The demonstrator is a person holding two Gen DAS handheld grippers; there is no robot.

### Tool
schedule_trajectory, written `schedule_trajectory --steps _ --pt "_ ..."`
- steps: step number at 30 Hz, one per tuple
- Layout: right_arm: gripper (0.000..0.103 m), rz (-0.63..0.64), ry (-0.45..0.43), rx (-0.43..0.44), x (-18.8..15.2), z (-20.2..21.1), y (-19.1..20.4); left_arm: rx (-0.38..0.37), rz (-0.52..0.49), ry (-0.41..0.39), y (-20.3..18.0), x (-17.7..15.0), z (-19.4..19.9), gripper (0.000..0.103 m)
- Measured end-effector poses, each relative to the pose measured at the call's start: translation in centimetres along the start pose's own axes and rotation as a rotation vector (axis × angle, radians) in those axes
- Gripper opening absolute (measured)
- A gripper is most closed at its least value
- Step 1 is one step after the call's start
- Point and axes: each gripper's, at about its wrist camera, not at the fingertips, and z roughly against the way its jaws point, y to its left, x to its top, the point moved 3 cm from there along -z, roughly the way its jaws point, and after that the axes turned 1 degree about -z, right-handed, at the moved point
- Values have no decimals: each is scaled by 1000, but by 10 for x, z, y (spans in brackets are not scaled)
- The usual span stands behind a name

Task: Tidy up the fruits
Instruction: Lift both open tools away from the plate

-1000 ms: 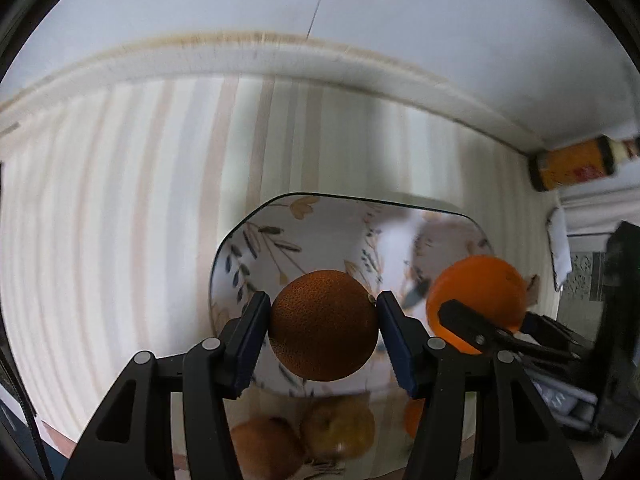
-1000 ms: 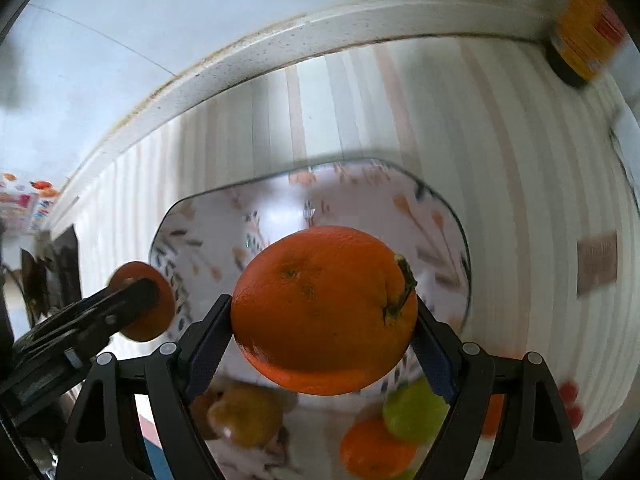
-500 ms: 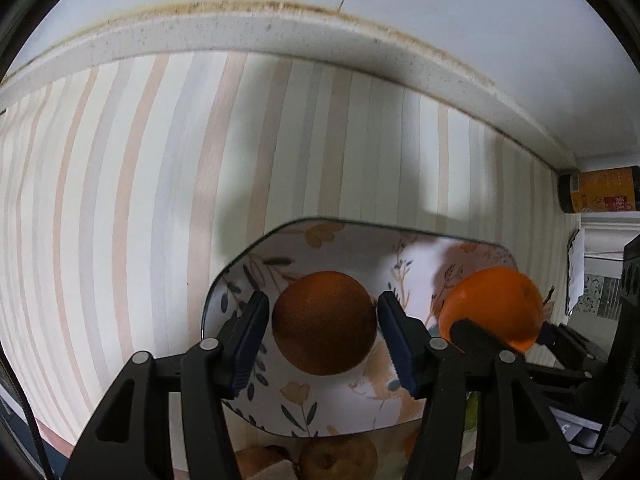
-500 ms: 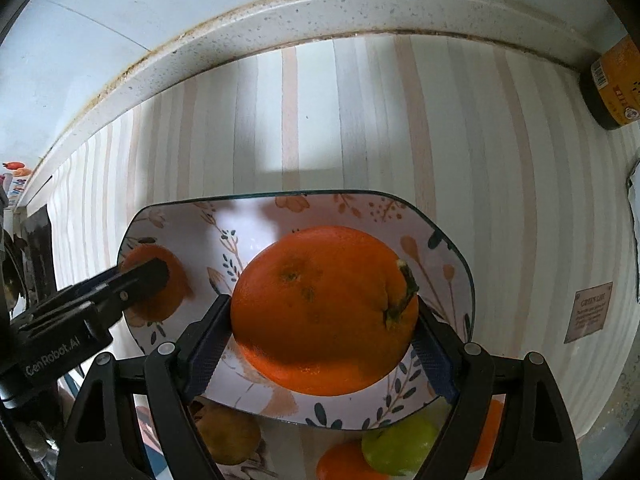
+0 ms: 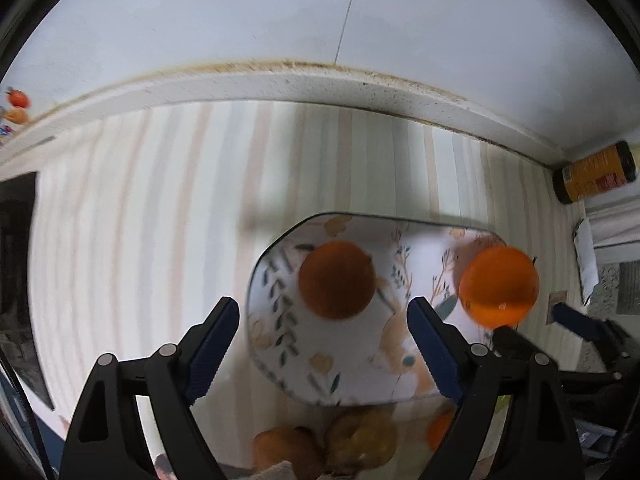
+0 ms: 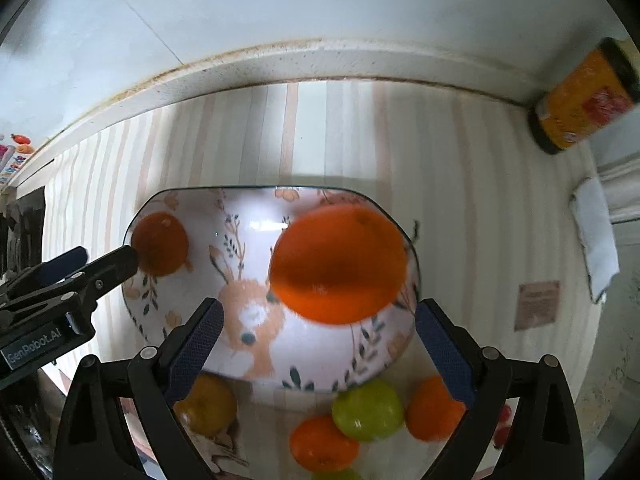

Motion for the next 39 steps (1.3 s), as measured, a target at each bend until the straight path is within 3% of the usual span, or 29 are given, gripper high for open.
schedule_trajectory --steps 6,16,27,39 --pt "99 -6 -73 -4 -38 38 2 56 -18 -107 5 -33 53 86" --pt "99 -7 -202 -3 -100 111 5 57 -44 -228 -2 -94 124 86" --pt "99 2 -321 -6 -153 178 12 41 -74 -319 -16 -140 174 86" --pt "99 -9 -381 30 -173 213 16 13 -70 -346 -15 -163 195 86"
